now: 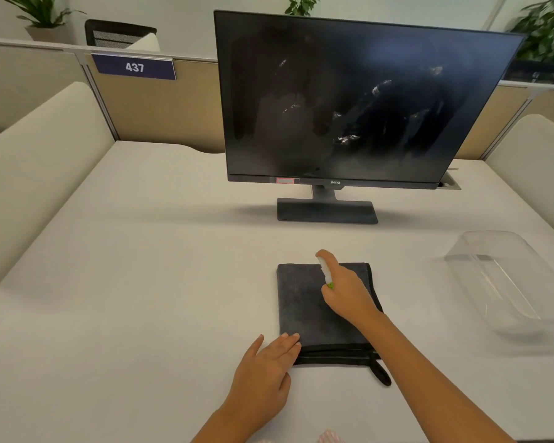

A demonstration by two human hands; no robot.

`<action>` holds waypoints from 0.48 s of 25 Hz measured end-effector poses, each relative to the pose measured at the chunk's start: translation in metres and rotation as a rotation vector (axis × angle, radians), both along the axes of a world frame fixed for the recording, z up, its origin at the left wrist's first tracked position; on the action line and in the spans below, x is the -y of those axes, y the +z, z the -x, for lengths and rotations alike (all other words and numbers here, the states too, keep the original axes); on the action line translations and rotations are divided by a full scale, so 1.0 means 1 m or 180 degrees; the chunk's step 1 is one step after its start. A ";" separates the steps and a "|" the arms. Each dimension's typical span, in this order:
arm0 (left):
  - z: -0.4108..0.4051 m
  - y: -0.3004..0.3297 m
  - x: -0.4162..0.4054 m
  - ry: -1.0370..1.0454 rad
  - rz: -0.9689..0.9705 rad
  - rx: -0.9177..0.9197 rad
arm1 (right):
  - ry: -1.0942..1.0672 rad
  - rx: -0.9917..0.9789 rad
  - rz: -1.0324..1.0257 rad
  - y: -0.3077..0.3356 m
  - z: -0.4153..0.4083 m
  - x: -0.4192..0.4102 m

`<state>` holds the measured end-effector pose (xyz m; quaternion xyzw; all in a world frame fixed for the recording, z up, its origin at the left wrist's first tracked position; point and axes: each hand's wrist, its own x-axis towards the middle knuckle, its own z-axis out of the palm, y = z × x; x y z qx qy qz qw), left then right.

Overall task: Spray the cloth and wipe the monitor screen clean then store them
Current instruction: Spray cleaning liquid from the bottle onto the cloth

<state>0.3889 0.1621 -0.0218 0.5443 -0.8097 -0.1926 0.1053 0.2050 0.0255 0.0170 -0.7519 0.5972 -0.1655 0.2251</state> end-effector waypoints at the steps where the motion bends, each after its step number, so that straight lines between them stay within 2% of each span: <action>1: 0.002 0.000 0.001 0.0025 0.0032 -0.0013 | 0.0069 -0.0065 0.0011 -0.002 0.005 -0.003; 4: 0.013 0.010 0.004 0.0200 0.0202 -0.0123 | 0.0131 -0.0038 0.0049 -0.009 0.019 -0.015; 7: 0.030 0.016 0.009 0.0237 0.0584 -0.0251 | 0.0011 0.0398 0.0179 -0.013 0.032 -0.026; 12: 0.072 0.013 0.020 0.0085 0.0675 -0.0011 | -0.0949 0.1094 0.0556 -0.004 0.062 -0.024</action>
